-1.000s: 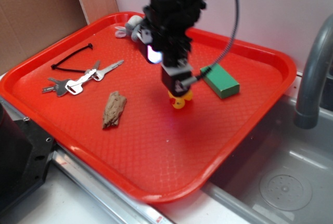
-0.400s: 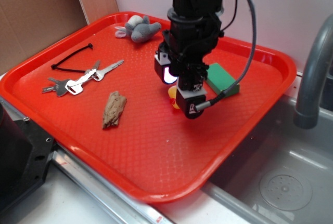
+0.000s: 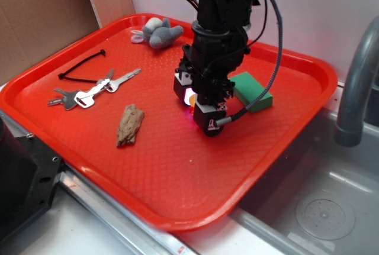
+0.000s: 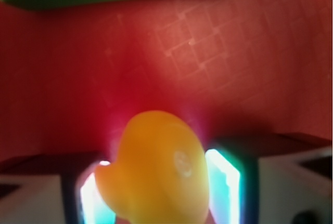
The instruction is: Grab the yellow duck.
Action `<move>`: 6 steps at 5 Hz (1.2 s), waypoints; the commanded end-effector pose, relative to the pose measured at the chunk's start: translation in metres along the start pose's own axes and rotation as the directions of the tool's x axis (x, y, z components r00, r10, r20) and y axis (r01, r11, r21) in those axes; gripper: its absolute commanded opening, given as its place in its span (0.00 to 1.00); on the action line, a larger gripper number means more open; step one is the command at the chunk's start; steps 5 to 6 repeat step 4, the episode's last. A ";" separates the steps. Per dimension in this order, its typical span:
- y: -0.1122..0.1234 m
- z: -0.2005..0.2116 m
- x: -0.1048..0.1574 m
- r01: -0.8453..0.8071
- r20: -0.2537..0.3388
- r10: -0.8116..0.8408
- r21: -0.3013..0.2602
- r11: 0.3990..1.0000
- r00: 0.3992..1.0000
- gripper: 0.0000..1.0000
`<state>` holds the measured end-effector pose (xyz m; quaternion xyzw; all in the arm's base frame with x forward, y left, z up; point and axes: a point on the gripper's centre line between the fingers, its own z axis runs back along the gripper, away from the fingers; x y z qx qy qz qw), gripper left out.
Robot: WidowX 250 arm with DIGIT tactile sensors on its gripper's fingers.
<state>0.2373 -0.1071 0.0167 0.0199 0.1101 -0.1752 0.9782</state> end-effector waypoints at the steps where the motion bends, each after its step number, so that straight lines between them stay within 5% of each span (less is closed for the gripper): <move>1: -0.002 0.057 -0.014 -0.078 0.056 0.076 0.021 0.997 0.996 0.00; 2: -0.009 0.100 -0.052 -0.312 0.128 0.303 0.057 0.948 0.944 0.00; 4: -0.015 0.182 -0.123 -0.449 0.234 0.446 -0.040 0.892 0.864 0.00; 6: -0.015 0.182 -0.123 -0.449 0.234 0.446 -0.040 0.892 0.864 0.00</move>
